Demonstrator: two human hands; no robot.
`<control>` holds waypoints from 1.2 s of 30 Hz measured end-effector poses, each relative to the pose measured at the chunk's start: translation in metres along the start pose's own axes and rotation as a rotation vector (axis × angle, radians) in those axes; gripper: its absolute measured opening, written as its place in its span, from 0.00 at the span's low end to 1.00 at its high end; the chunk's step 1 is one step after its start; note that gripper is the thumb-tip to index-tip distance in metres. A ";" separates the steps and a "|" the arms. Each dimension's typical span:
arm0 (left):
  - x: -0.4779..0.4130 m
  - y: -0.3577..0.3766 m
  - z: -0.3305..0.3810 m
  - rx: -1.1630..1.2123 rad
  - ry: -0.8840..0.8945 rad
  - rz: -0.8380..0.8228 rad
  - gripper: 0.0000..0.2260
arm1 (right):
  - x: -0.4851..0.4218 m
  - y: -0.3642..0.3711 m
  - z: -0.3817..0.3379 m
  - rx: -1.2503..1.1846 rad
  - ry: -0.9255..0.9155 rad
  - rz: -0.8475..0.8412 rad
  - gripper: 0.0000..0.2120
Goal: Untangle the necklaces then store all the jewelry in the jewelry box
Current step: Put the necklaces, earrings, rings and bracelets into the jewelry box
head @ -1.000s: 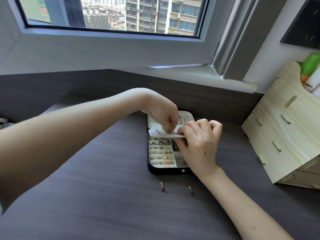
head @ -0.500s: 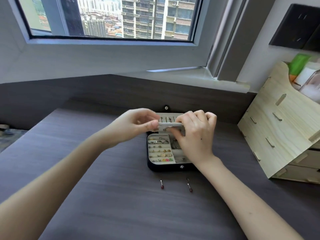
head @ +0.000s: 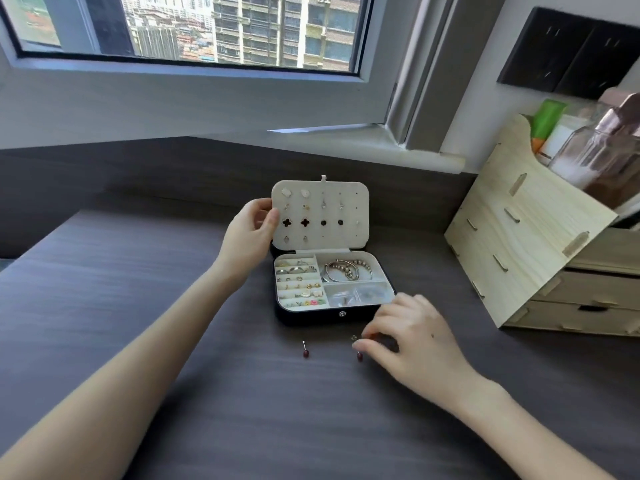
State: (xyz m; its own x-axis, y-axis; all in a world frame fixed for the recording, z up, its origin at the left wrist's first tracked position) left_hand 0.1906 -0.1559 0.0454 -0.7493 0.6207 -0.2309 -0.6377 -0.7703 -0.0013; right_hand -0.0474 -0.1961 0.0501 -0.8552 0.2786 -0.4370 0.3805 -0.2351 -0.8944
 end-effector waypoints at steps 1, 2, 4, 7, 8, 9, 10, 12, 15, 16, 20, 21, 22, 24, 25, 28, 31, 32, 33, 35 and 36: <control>0.000 0.001 -0.004 0.018 -0.019 0.003 0.11 | 0.004 0.004 0.001 0.012 0.032 -0.010 0.14; 0.000 0.001 -0.008 0.038 -0.035 0.003 0.11 | 0.005 0.006 0.001 0.018 0.057 -0.010 0.14; 0.000 0.001 -0.013 0.064 -0.053 -0.001 0.10 | 0.004 0.009 -0.002 0.048 0.060 0.001 0.13; 0.000 0.000 -0.014 0.081 -0.053 -0.002 0.10 | 0.002 0.012 -0.009 0.074 -0.014 0.030 0.13; -0.001 0.000 -0.014 0.085 -0.052 -0.001 0.10 | 0.000 0.012 -0.012 0.071 -0.038 0.038 0.11; -0.001 0.000 -0.014 0.091 -0.054 0.000 0.11 | 0.000 0.011 -0.014 0.073 -0.060 0.048 0.10; -0.002 0.000 -0.015 0.095 -0.056 0.000 0.12 | -0.001 0.011 -0.015 0.071 -0.076 0.050 0.08; -0.002 0.000 -0.017 0.097 -0.065 0.004 0.13 | -0.004 0.009 -0.013 0.000 -0.058 0.031 0.08; -0.002 -0.001 -0.020 0.095 -0.073 0.007 0.14 | -0.017 -0.004 0.002 -0.378 0.171 -0.010 0.05; -0.002 -0.001 -0.022 0.090 -0.075 0.010 0.14 | -0.022 -0.003 0.007 -0.516 0.270 -0.039 0.05; -0.001 -0.002 -0.026 0.060 -0.079 0.010 0.15 | -0.046 0.011 0.004 -0.953 0.490 -0.216 0.03; -0.001 -0.002 -0.027 0.050 -0.079 0.008 0.15 | -0.052 0.016 0.000 -1.035 0.511 -0.261 0.03; 0.000 -0.003 -0.027 0.036 -0.079 0.008 0.15 | -0.058 0.020 -0.004 -1.079 0.519 -0.312 0.04; 0.000 -0.003 -0.025 -0.003 -0.055 0.013 0.15 | -0.069 0.028 -0.012 -1.100 0.520 -0.396 0.05; 0.000 -0.005 -0.022 -0.044 -0.033 0.022 0.15 | -0.073 0.031 -0.013 -1.123 0.528 -0.415 0.05; -0.005 -0.011 -0.019 -0.131 -0.016 0.046 0.14 | -0.085 0.037 -0.014 -1.185 0.559 -0.433 0.04; -0.009 -0.014 -0.022 -0.130 -0.033 0.017 0.12 | -0.093 0.038 -0.011 -1.095 0.568 -0.410 0.05; -0.009 -0.014 -0.023 -0.136 -0.032 0.006 0.11 | -0.095 0.038 -0.010 -1.061 0.565 -0.402 0.06; -0.009 -0.014 -0.023 -0.136 -0.030 -0.001 0.11 | -0.096 0.038 -0.009 -1.024 0.555 -0.401 0.06; -0.011 -0.017 -0.022 -0.125 -0.023 -0.003 0.11 | -0.097 0.038 -0.007 -0.941 0.528 -0.429 0.05; -0.011 -0.018 -0.022 -0.116 -0.019 0.003 0.11 | -0.096 0.038 -0.006 -0.901 0.518 -0.451 0.05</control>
State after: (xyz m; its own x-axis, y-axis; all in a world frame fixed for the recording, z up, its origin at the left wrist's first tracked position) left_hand 0.2146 -0.1520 0.0271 -0.7548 0.6205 -0.2126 -0.6117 -0.7829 -0.1133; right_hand 0.0512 -0.2264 0.0580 -0.8096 0.5693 0.1427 0.3684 0.6822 -0.6316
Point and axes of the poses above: each hand's wrist, its own x-axis away from the middle knuckle, its own y-axis out of the palm, z = x × y, the point moved 10 cm from there along -x, towards the middle knuckle, and after that the axes turned 12 degrees about x, right-handed, at the moved point
